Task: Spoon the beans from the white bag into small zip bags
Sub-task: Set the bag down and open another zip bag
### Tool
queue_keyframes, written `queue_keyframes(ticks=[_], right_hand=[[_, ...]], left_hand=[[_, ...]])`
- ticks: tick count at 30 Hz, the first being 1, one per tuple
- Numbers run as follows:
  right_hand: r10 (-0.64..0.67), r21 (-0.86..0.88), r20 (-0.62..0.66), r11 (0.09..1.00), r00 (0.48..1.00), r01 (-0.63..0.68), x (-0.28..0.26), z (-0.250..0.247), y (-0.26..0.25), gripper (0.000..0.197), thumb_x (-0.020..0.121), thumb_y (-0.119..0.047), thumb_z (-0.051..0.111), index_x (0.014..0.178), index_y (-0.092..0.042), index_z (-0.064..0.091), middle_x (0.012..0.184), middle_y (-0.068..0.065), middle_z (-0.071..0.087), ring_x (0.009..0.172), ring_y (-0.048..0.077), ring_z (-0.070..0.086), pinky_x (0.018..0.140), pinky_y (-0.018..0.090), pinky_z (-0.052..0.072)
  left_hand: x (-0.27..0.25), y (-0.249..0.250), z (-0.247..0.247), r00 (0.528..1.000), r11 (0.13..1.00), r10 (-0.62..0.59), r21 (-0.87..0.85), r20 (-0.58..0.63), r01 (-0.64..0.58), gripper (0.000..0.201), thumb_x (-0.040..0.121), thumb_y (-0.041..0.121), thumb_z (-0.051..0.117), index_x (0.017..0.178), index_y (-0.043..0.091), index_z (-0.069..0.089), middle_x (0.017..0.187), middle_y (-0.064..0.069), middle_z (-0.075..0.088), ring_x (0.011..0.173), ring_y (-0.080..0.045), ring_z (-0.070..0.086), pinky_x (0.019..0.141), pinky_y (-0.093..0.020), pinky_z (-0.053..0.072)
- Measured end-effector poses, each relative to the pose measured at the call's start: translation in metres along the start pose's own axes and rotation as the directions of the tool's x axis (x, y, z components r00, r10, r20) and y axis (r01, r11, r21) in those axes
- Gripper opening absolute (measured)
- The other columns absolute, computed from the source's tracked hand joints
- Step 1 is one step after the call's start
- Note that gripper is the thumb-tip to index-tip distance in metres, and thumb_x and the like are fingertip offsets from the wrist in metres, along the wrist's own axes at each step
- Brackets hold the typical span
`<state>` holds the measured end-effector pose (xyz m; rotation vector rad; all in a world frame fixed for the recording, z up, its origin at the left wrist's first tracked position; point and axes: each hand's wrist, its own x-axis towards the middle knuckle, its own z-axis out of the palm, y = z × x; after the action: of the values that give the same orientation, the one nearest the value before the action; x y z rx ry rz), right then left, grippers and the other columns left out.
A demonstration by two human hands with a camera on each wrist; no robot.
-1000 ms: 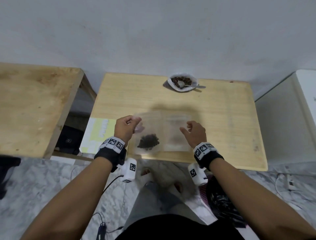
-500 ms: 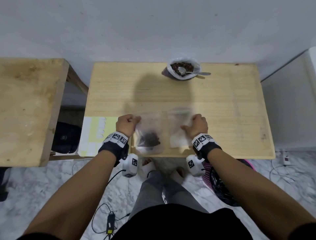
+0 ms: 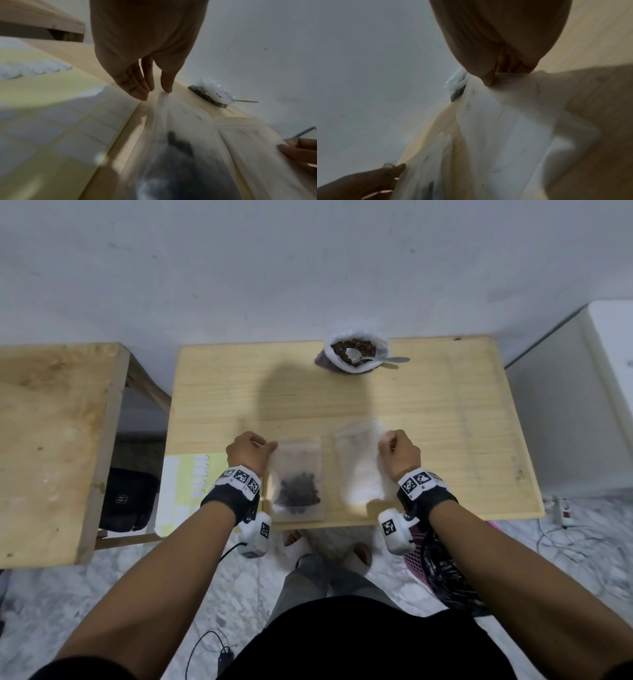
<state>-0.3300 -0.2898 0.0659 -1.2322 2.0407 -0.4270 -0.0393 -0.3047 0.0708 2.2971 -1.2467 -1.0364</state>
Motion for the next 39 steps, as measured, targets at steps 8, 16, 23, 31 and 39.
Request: queue_keyframes(ticks=[8, 16, 23, 31, 39], right_hand=[[-0.191, 0.307, -0.059, 0.93, 0.98, 0.2, 0.004, -0.028, -0.026, 0.02, 0.101, -0.012, 0.044, 0.101, -0.015, 0.064, 0.087, -0.002, 0.066, 0.077, 0.02, 0.065, 0.071, 0.027, 0.051], [-0.392, 0.285, -0.031, 0.878, 0.919, 0.384, 0.013, -0.071, -0.056, 0.015, 0.096, -0.012, 0.057, 0.093, -0.023, 0.066, 0.087, -0.005, 0.067, 0.072, 0.014, 0.064, 0.068, 0.019, 0.047], [-0.495, 0.141, -0.312, 0.82, 0.811, 0.554, 0.023, -0.111, -0.062, 0.015, 0.087, -0.019, 0.069, 0.1, -0.016, 0.064, 0.096, -0.003, 0.061, 0.088, 0.012, 0.054, 0.081, 0.026, 0.044], [-0.367, 0.473, -0.102, 0.8, 0.924, 0.37, 0.015, -0.136, -0.091, 0.022, 0.08, -0.031, 0.078, 0.089, -0.013, 0.07, 0.074, 0.003, 0.074, 0.07, 0.016, 0.073, 0.079, 0.035, 0.061], [-0.339, 0.479, -0.094, 0.809, 0.936, 0.341, 0.014, -0.15, -0.09, 0.007, 0.072, -0.01, 0.067, 0.072, -0.013, 0.074, 0.06, 0.005, 0.071, 0.07, 0.024, 0.074, 0.082, 0.044, 0.06]], left_hand=[[-0.01, 0.065, 0.0, 0.947, 0.939, 0.321, -0.125, -0.022, -0.321, 0.024, 0.09, 0.026, 0.07, 0.108, 0.011, 0.07, 0.096, -0.004, 0.07, 0.088, -0.017, 0.063, 0.085, -0.029, 0.05], [-0.03, 0.153, 0.007, 0.734, 0.733, 0.676, -0.171, 0.069, -0.659, 0.013, 0.09, 0.022, 0.071, 0.094, 0.013, 0.079, 0.084, 0.003, 0.074, 0.077, -0.011, 0.065, 0.075, -0.025, 0.049], [-0.042, 0.192, 0.002, 0.792, 0.816, 0.575, -0.217, 0.204, -0.536, 0.011, 0.084, 0.015, 0.076, 0.086, 0.004, 0.078, 0.047, 0.017, 0.058, 0.049, 0.004, 0.053, 0.062, -0.021, 0.049], [-0.07, 0.218, 0.024, 0.847, 0.794, 0.512, -0.455, 0.143, -0.403, 0.01, 0.075, 0.009, 0.084, 0.075, 0.005, 0.075, 0.07, -0.009, 0.071, 0.07, -0.022, 0.065, 0.07, -0.038, 0.057], [-0.082, 0.218, 0.046, 0.878, 0.747, 0.476, -0.547, 0.043, -0.378, 0.016, 0.079, 0.012, 0.081, 0.07, 0.004, 0.071, 0.068, -0.006, 0.066, 0.063, -0.018, 0.055, 0.066, -0.029, 0.047]])
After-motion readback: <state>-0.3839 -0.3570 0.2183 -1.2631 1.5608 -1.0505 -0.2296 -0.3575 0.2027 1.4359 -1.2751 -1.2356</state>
